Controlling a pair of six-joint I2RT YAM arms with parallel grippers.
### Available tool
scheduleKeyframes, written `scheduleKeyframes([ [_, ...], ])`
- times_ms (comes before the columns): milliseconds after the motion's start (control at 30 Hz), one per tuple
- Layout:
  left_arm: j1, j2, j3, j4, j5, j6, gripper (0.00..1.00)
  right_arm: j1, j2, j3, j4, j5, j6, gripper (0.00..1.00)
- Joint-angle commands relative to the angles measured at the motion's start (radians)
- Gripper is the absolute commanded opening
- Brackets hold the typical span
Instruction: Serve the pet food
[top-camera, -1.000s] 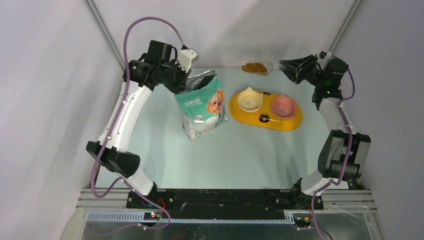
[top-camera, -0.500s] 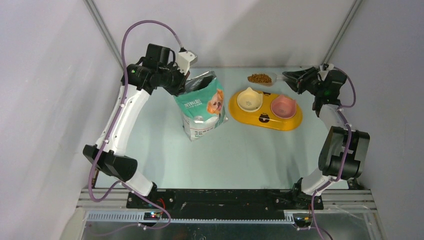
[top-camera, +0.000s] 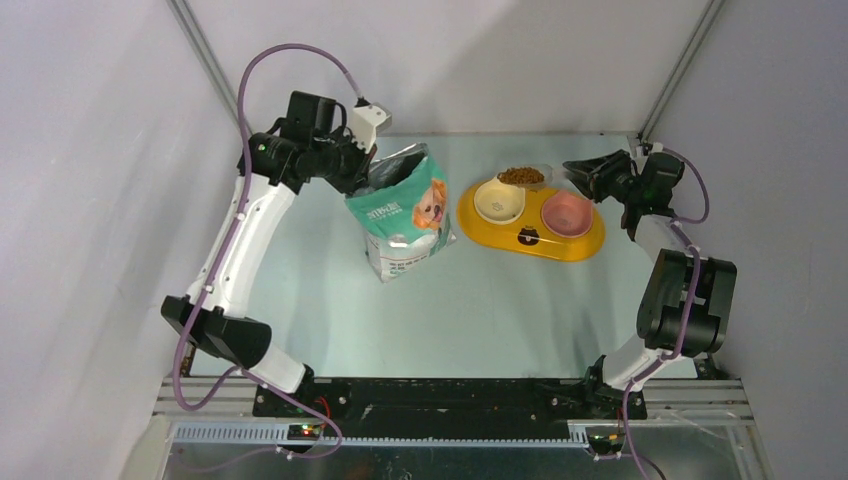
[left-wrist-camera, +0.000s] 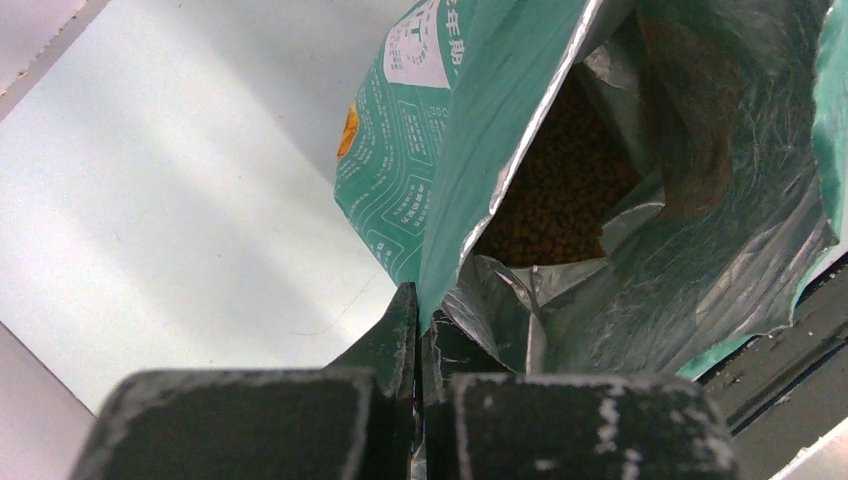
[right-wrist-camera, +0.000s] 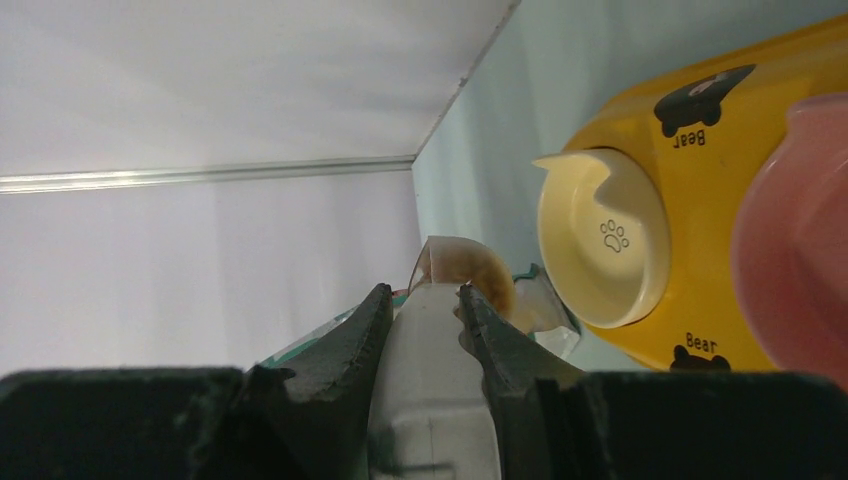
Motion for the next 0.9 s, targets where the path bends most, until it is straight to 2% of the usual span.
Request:
scheduleKeyframes([
  [0,0.017,-0.058,-0.017,-0.031,0.007,-0.009,0.0,-0.004,0.009,0.005,0.007,0.036,-0.078,0.0],
  [367,0.018,-0.074,-0.025,-0.037,0.015,-0.014,0.0,-0.006,0.038,0.004,-0.044,0.104,-0.133,0.0],
  [867,0.017,-0.092,-0.044,-0.037,0.022,-0.014,0.0,0.026,0.016,0.04,-0.2,0.196,-0.305,0.0],
])
